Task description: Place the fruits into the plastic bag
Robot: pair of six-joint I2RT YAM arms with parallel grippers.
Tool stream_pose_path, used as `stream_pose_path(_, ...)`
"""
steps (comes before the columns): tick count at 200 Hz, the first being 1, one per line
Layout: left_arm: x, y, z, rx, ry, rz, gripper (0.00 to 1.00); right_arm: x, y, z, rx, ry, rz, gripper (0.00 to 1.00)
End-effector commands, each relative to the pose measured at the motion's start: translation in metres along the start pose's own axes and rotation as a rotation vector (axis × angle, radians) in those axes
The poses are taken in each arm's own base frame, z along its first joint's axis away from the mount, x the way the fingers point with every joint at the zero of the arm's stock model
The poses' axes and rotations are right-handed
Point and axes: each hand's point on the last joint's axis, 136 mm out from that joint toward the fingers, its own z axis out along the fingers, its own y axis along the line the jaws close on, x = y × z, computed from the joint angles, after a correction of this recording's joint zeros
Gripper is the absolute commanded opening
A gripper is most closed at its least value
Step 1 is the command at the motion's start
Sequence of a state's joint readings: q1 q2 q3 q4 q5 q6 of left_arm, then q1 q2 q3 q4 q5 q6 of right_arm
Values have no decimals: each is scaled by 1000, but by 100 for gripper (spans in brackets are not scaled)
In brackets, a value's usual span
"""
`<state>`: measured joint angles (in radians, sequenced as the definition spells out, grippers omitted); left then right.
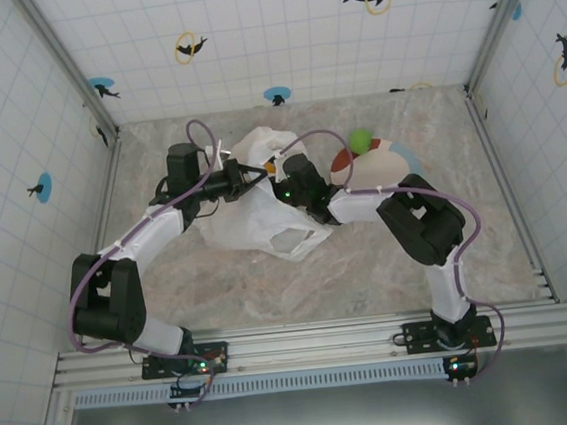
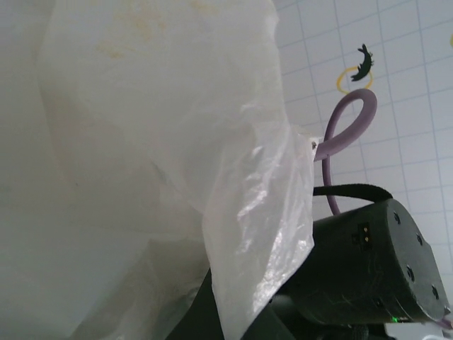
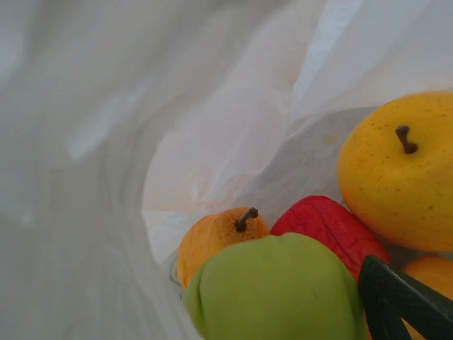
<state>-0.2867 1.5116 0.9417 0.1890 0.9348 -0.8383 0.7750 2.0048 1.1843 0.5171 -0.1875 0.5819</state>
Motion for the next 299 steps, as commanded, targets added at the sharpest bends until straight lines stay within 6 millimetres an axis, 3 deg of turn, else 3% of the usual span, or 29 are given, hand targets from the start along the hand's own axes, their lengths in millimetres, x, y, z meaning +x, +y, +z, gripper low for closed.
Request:
stream_pose_path(1,-4,-10,-1,14,-3,40,0,-16,7,-18,-11,-29,-38,93)
stream_pose_path(87,-5,-8,-2,9,-5,41,0,-6,-16,-40,99,36,-113,92)
stream_pose_path(158,-6,-6,-5,3,-16,38,0,5,-21,-65,156,139,-185,92)
stream_pose_path(198,-9,-1,-10,-7,-34,34,0,30,-20,-105,147,259,-224,92)
stream_pose_path(238,-9,5,-10,-12,-37,27,0,42,-19,-152,81,253,-183,90)
stream_pose_path(299,-5,18,-8,-22,-29,-2,0,16,-2,-201,-72,142,-161,87)
